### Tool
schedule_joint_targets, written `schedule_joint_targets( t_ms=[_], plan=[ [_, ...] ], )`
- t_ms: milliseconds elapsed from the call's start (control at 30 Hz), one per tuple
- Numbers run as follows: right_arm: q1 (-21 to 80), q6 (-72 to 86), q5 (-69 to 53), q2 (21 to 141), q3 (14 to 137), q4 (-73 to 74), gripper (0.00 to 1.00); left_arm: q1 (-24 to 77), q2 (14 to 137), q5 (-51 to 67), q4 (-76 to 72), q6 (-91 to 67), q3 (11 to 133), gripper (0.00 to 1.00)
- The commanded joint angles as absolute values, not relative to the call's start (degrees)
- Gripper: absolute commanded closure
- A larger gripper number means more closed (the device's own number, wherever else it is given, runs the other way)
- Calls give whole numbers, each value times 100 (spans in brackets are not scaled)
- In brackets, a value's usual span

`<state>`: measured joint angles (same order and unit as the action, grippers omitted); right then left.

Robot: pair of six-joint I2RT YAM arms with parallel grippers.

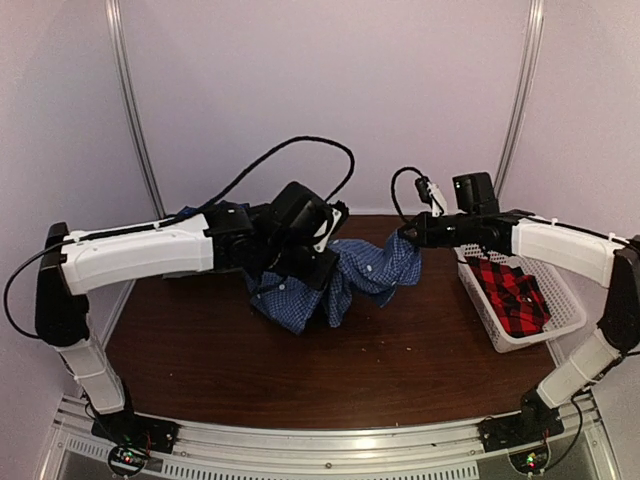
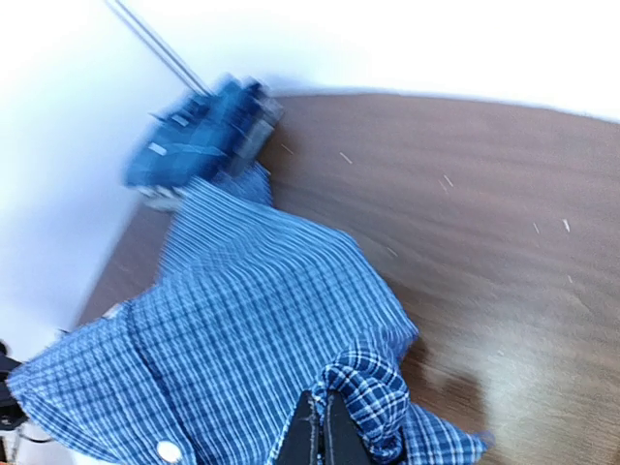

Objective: Fold and stack the long sleeve shirts
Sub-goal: Pick up the crumpled shirt from the center of the board.

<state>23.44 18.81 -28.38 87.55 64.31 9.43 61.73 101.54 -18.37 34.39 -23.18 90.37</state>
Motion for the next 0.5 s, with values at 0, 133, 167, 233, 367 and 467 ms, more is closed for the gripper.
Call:
schedule_joint_targets(
  t_ms=[0,133,167,233,367,467],
  plan=[
    [2377,2441,-3668,7774,6716,930,100,6574,9285,-790,2809,-1217,9483,100],
    [2397,2807,-3928,7065,6972,783,100,6920,8768,-303,2726,-816,9786,100],
    [2397,2897,-3980,6892,7045,719,100,6925,8612,-163,2659,-805,9773,100],
    [2396,3121,-4063,6609,7197,566,100,6925,8306,-18,2427,-800,9623,100],
    [2399,3480,-4081,6196,7570,208,100,6873,7781,-215,1902,-814,9170,100],
    [2394,3703,-3995,6181,7841,74,100,6305,7690,417,1646,-1101,8879,100]
  ],
)
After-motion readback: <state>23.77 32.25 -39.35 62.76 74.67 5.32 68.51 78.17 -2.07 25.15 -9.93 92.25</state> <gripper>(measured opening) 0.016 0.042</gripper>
